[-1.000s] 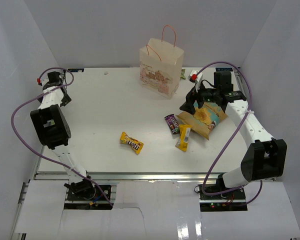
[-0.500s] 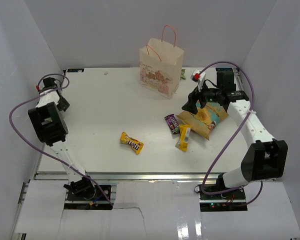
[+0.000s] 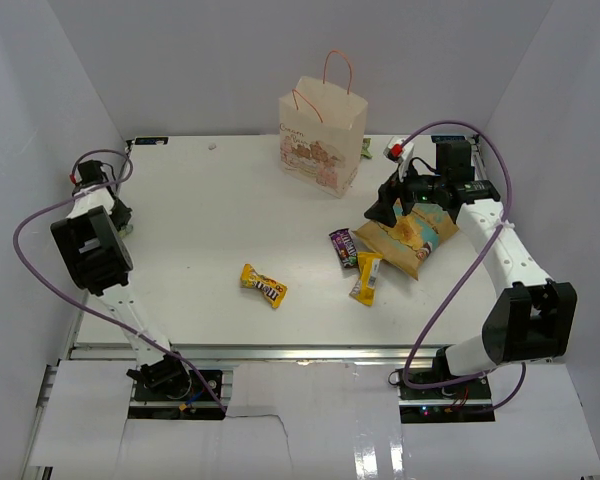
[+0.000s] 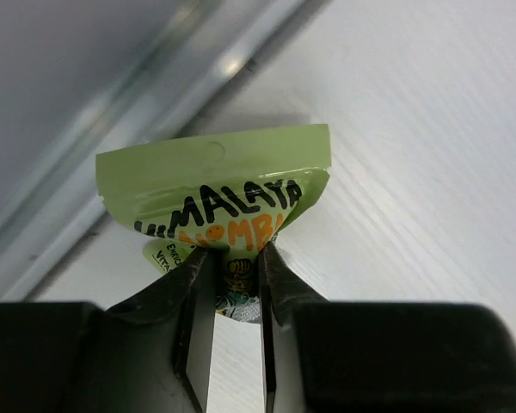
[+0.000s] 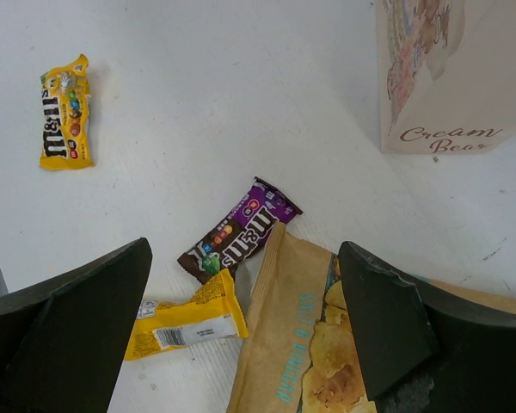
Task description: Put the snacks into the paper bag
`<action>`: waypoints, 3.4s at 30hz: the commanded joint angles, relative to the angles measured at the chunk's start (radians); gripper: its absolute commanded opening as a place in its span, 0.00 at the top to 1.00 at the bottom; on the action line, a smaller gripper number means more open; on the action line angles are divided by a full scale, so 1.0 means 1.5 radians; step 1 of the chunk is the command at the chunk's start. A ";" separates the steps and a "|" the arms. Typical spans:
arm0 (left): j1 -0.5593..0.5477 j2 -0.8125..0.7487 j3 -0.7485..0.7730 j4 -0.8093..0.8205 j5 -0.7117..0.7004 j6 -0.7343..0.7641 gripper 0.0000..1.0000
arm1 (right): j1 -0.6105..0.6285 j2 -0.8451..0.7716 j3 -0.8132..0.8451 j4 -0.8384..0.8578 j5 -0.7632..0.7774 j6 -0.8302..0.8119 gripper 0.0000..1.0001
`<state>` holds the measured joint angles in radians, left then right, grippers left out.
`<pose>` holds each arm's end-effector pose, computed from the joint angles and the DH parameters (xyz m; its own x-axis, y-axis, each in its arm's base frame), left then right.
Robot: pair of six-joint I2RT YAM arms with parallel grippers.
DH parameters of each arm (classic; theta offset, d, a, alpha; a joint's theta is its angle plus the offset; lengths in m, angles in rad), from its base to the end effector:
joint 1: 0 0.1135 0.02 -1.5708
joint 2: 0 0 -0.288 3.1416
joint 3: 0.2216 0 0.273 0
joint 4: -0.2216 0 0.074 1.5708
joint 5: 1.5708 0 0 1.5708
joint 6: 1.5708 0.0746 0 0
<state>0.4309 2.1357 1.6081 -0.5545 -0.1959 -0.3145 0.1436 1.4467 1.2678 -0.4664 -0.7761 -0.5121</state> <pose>0.4515 0.2235 0.1446 -0.6105 -0.6146 -0.4996 -0.7167 0.6971 0.0182 0.3476 0.1031 0.3344 -0.1974 -0.3819 -0.9029 -0.8635 0.5037 -0.0242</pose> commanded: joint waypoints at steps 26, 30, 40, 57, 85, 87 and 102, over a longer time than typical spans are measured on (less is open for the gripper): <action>-0.488 -0.263 -0.374 0.430 0.963 -0.207 0.82 | 0.192 -0.074 -0.037 -0.155 -0.078 -0.784 0.10; -0.555 -0.253 -0.357 0.410 0.970 -0.201 0.82 | 0.220 -0.016 0.020 -0.232 -0.042 -0.903 0.08; -0.616 -0.248 -0.337 0.404 0.981 -0.208 0.81 | 0.284 0.034 0.026 -0.280 0.024 -0.944 0.11; -0.617 -0.279 -0.331 0.435 0.996 -0.229 0.46 | 0.319 0.032 0.007 -0.271 0.045 -0.847 0.92; -0.429 -0.791 -0.636 0.229 0.285 -0.417 0.12 | 0.157 0.211 0.384 0.420 0.513 0.272 0.92; -0.431 -0.807 -0.662 0.241 0.291 -0.427 0.09 | 0.158 0.268 0.429 0.450 0.506 0.259 0.92; -0.564 -0.664 -0.592 0.016 0.096 -0.561 0.09 | 0.132 0.261 0.416 0.417 0.378 0.215 0.21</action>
<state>-0.3588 1.0859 0.6453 -0.3954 0.0883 -1.0626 0.3679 1.9984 1.9144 0.1173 -0.1143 -0.1719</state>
